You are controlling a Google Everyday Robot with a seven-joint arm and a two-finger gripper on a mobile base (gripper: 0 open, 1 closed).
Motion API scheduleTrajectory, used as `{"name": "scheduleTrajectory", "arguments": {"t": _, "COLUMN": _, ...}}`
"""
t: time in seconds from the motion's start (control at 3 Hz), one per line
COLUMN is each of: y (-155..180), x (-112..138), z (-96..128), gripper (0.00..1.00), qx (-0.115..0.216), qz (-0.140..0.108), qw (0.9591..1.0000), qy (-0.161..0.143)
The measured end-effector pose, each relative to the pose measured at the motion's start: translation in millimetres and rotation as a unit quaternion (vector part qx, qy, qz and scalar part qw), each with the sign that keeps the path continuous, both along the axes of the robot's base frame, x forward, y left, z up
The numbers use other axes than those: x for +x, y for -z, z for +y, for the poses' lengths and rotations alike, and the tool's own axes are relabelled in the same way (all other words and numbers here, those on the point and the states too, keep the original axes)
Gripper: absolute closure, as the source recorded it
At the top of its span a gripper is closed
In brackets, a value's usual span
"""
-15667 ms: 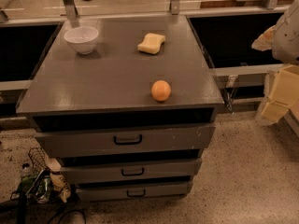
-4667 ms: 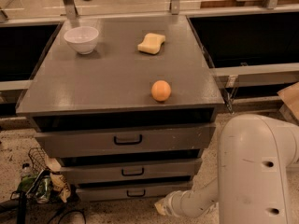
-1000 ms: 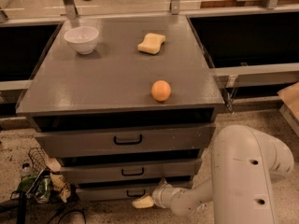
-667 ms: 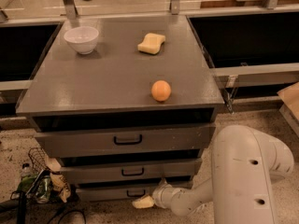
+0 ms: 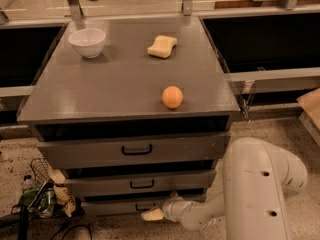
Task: Open bottom drawer
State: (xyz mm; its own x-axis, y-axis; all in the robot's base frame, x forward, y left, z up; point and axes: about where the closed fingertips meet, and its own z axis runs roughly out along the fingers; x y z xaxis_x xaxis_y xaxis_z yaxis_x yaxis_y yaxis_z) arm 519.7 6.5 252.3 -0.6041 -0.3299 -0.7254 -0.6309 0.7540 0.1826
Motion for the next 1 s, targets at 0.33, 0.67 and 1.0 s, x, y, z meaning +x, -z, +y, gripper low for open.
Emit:
{"name": "scheduleTrajectory", "arguments": {"t": 0.33, "y": 19, "x": 13, "z": 14, "gripper": 0.0, "qx": 0.019, "qz": 0.002, "qw": 0.9998, "qy": -0.008}}
{"name": "scheduleTrajectory", "arguments": {"t": 0.67, "y": 22, "x": 13, "z": 17, "gripper": 0.0, "qx": 0.021, "qz": 0.004, "qw": 0.9997, "qy": -0.013}}
{"name": "scheduleTrajectory", "arguments": {"t": 1.0, "y": 36, "x": 15, "z": 29, "gripper": 0.0, "qx": 0.012, "qz": 0.016, "qw": 0.9993, "qy": -0.031}}
